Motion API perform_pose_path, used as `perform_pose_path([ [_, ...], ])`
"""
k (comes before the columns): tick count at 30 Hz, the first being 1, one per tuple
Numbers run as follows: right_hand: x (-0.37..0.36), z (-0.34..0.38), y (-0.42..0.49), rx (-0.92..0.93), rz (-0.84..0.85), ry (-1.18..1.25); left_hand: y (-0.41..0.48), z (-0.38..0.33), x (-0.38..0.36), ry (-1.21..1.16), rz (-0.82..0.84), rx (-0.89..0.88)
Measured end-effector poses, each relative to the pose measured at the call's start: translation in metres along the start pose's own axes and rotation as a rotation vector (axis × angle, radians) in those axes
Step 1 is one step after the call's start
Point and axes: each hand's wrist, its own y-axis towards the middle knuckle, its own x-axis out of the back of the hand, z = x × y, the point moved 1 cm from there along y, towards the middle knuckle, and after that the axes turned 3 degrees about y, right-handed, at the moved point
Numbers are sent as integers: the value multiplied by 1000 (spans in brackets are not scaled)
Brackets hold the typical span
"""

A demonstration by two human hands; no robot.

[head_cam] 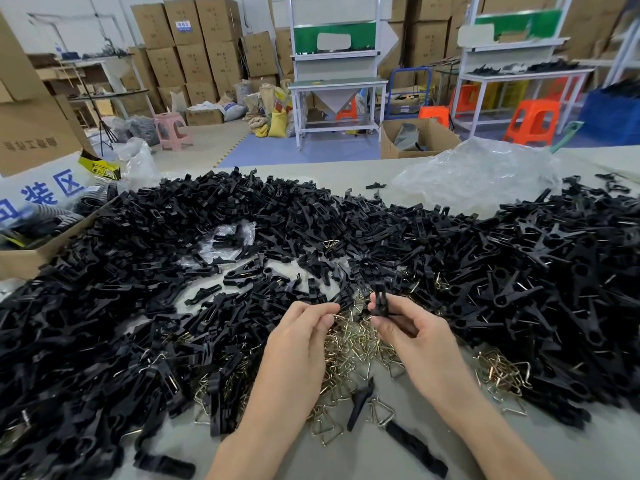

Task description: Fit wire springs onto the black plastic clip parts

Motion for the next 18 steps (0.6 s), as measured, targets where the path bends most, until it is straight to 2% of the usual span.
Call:
perform_pose_path([
  [3,0,0,-1,9,15,-7,-1,-4,1,-52,-36,12],
  [8,-1,-2,-2,81,40,-76,0,-7,3,-406,-29,211],
  [12,-3,-4,-2,131,84,-102,2,-10,3,-597,22,287],
  [18,-6,-4,-3,177,43,-180,-1,-15,-3,-627,-9,335],
])
